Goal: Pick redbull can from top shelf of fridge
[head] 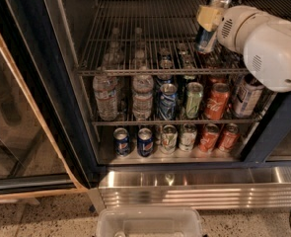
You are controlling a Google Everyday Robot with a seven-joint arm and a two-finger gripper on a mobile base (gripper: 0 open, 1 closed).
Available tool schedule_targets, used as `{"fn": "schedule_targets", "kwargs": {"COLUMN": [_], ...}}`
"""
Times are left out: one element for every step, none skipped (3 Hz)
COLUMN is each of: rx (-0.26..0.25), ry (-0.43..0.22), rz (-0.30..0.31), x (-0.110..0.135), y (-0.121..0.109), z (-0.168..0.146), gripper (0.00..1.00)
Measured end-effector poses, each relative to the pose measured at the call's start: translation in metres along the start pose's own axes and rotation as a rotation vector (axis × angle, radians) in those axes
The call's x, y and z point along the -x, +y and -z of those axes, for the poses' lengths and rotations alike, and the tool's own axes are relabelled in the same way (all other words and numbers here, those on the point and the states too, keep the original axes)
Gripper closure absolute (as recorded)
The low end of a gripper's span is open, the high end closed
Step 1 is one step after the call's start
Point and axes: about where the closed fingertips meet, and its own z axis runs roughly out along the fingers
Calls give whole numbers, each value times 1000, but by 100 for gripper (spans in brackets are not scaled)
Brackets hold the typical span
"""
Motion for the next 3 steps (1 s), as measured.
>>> {"fn": "schedule_targets", "kwargs": {"rx": [16,51,46], "ry": [46,64,-5], "rz": [-5,-10,-27], "x": [-4,7,33], "y": [16,39,49], "z": [12,47,115], "gripper": [100,100,100]}}
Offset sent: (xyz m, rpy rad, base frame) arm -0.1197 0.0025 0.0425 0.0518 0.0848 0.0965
